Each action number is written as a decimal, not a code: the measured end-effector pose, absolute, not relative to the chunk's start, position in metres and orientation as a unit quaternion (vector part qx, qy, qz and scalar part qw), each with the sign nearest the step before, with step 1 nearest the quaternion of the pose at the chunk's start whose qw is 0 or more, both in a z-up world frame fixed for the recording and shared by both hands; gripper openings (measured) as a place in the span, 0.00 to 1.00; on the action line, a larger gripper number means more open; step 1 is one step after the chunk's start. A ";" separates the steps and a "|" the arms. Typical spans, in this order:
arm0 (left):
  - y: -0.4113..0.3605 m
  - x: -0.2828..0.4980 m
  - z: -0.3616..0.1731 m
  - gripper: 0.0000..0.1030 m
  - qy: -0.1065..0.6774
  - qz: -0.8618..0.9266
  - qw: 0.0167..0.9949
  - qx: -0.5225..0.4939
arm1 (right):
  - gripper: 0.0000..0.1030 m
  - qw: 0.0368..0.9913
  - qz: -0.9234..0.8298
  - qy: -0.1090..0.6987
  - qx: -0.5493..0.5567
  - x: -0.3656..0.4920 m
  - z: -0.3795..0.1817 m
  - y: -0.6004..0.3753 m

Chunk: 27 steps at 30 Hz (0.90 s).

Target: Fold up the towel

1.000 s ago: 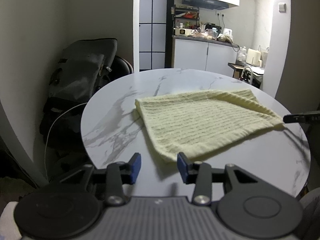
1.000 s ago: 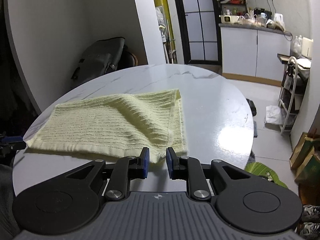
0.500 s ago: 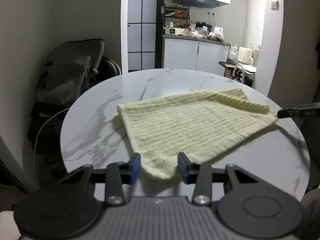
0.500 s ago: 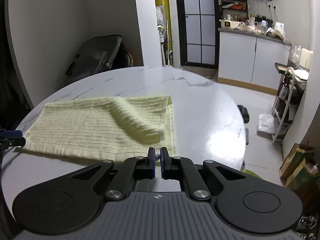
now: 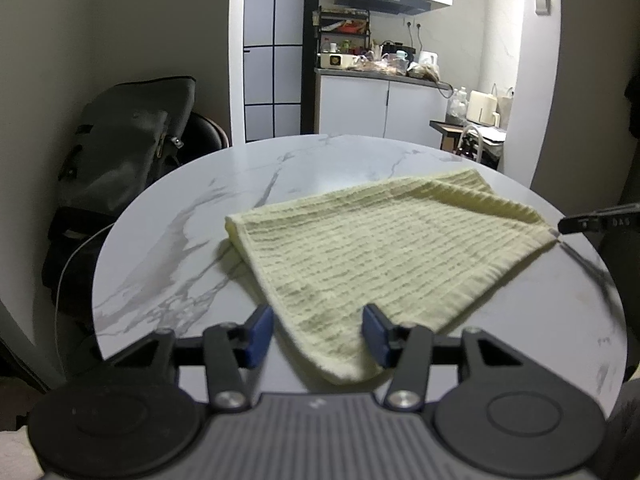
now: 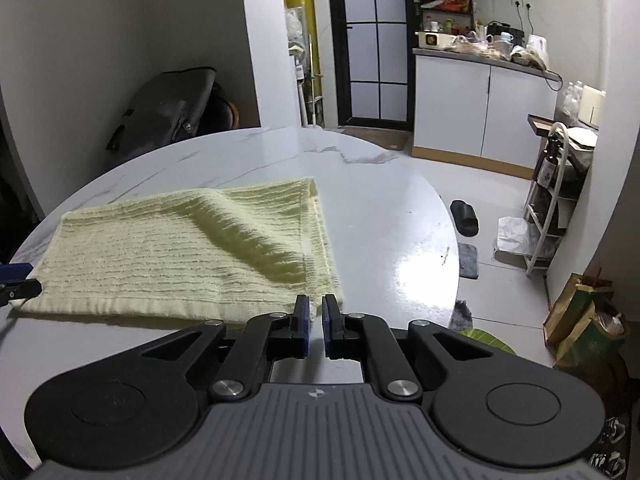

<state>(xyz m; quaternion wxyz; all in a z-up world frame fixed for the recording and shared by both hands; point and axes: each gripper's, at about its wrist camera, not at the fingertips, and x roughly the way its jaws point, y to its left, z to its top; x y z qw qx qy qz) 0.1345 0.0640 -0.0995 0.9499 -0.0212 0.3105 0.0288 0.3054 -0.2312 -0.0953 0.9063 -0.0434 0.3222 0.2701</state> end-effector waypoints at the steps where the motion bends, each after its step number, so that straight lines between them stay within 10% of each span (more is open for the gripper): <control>1: 0.064 0.134 -0.100 0.51 0.310 0.027 0.950 -0.020 | 0.08 0.907 0.269 0.321 -0.041 0.304 -0.095 -0.232; 27: 0.031 0.112 -0.097 0.39 0.307 -0.026 0.951 -0.012 | 0.09 0.902 0.282 0.319 -0.067 0.241 -0.088 -0.223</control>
